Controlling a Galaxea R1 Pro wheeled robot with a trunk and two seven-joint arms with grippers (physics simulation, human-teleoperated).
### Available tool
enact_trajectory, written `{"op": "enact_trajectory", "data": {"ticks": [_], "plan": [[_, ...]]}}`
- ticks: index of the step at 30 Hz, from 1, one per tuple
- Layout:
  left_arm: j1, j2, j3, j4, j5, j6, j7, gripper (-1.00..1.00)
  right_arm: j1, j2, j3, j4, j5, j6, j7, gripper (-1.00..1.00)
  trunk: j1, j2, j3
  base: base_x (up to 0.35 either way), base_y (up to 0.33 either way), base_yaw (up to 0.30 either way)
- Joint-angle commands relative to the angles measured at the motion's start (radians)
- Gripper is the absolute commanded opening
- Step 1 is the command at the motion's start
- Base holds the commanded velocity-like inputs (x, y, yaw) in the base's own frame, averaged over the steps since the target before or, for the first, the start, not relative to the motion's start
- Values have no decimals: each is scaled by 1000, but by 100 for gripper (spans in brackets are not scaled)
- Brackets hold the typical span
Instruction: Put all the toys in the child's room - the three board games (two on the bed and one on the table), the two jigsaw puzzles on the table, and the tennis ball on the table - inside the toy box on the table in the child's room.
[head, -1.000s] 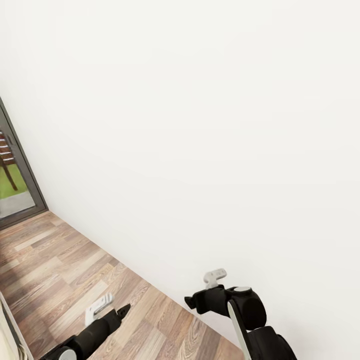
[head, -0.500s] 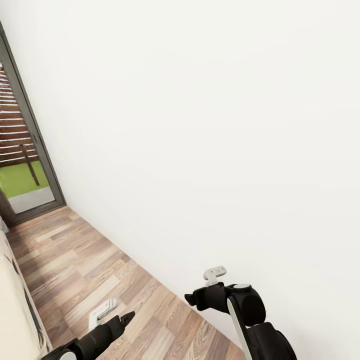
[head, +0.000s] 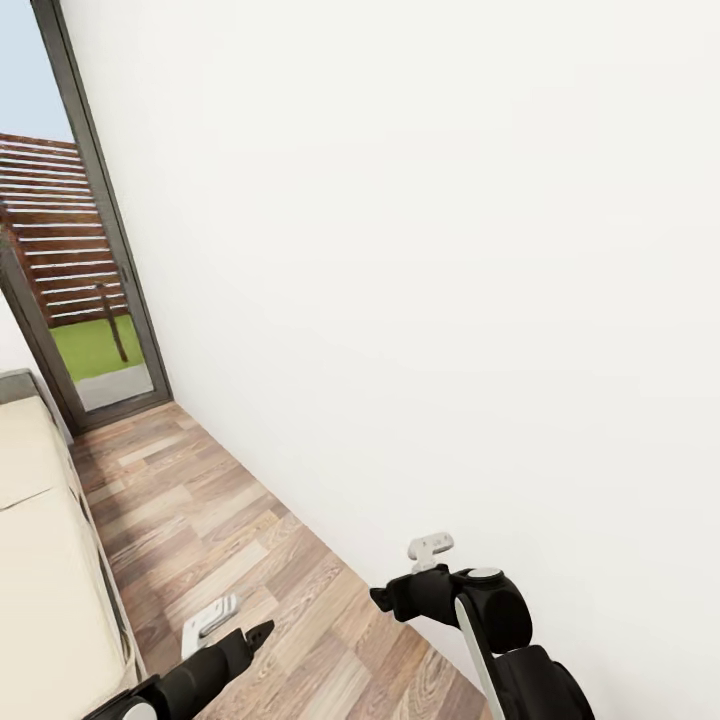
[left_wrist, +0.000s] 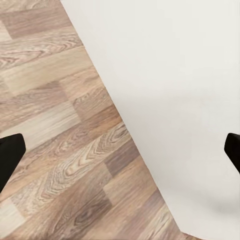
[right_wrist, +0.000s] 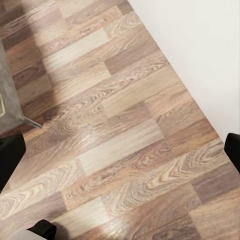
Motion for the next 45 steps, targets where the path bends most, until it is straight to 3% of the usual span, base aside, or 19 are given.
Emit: {"op": "enact_trajectory", "data": {"ticks": [1, 9, 22, 30, 45], "plan": [[0, -1, 1, -2, 10, 5, 6, 100, 0, 0, 0, -1, 10, -6, 9, 100, 0, -1, -1, 0, 0, 68], [0, -1, 2, 0, 10, 4, 8, 100, 5, -6, 0, -1, 11, -54, 8, 100, 0, -1, -1, 0, 0, 141], [1, 0, 5, 5, 9, 3, 11, 100, 6, -7, 0, -1, 15, -60, 6, 100, 0, -1, -1, 0, 0, 279], [1, 0, 8, 12, 6, -43, 10, 100, 6, -8, 0, -1, 17, -60, 6, 100, 0, -1, -1, 0, 0, 297], [3, 0, 11, 13, 0, -63, 22, 100, 5, -9, 0, -1, 19, -60, 9, 100, 0, -1, -1, 0, 0, 300]]}}
